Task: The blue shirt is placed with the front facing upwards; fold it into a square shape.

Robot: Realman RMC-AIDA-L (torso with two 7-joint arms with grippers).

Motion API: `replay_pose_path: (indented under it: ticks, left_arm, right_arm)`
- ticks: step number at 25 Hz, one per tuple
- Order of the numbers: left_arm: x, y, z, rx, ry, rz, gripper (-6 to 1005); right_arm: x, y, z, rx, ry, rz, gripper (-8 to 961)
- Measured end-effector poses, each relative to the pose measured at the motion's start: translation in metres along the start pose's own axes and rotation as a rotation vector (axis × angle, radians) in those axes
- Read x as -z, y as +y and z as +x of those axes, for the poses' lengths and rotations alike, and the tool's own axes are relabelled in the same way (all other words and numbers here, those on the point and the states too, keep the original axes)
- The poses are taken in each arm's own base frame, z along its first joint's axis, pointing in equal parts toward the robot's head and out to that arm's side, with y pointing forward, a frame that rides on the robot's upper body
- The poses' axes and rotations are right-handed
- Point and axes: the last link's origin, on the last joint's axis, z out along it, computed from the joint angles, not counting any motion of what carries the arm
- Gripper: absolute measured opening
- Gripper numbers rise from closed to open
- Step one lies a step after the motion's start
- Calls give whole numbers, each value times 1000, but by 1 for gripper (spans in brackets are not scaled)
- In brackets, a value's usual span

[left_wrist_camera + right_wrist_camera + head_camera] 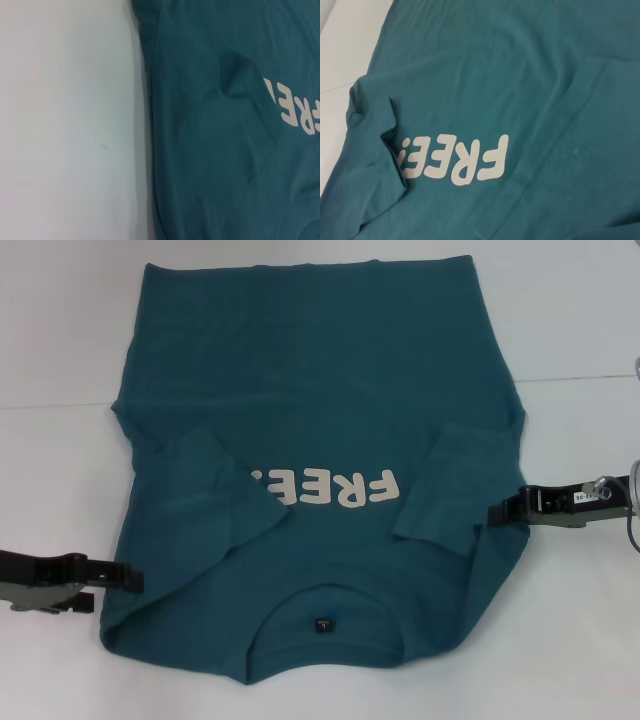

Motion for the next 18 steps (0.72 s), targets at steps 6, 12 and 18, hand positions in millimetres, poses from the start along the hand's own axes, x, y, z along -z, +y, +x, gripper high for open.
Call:
replay_pose_path:
  ticks: [6,12,18]
  left_arm:
    - [-3,-1,-3,10,-15,-1,893]
    - [-4,-3,-5,27,-22,1,895]
    - [-7,-1,-7,22,-33,-3,893]
  right_arm:
    - [0,0,0,0,1,-3,37]
    - [0,0,0,1,1,-3,37]
    - [0,0,0,1,0,-2,37]
